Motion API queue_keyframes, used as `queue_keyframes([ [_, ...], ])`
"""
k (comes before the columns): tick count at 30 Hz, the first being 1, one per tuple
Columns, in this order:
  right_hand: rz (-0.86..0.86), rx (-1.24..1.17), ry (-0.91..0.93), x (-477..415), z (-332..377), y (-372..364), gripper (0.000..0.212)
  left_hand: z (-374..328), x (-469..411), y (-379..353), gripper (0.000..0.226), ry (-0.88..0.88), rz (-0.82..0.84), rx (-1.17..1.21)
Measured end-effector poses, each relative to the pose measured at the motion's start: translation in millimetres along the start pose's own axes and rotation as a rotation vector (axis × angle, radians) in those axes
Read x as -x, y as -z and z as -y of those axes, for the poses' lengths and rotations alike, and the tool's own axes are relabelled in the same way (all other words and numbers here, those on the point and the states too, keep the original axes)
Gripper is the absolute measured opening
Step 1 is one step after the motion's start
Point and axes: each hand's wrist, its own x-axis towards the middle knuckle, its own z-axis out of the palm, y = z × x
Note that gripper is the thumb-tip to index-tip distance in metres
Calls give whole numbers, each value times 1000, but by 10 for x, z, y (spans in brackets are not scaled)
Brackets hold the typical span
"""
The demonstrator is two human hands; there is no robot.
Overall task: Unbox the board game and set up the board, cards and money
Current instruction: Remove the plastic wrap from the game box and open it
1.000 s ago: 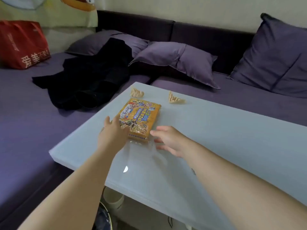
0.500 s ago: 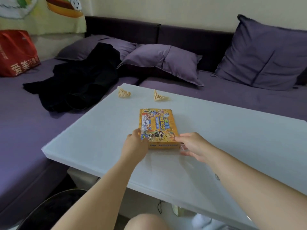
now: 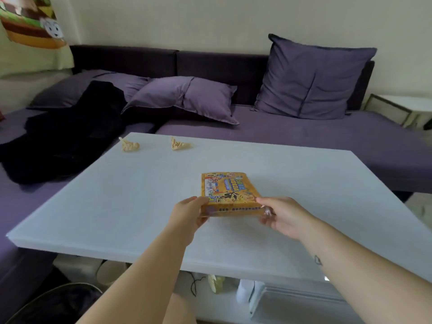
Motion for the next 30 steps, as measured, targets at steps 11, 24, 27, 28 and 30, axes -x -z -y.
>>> queue_keyframes([
  [11, -138, -81, 131, 255, 65, 548, 13, 107, 298, -567, 7, 153, 146, 64],
  [24, -250, 121, 345, 350, 43, 764, 30, -144, 477, -887, 7, 33, 264, 261],
  [27, -369, 23, 248, 313, 70, 877, 18, -178, 448, -839, 8, -14, 279, 246],
  [28, -396, -35, 194, 302, 78, 915, 23, -185, 437, -811, 9, -27, 278, 245],
  [30, -426, -184, 96, 273, 85, 984, 39, -190, 406, -738, 12, -44, 254, 243],
])
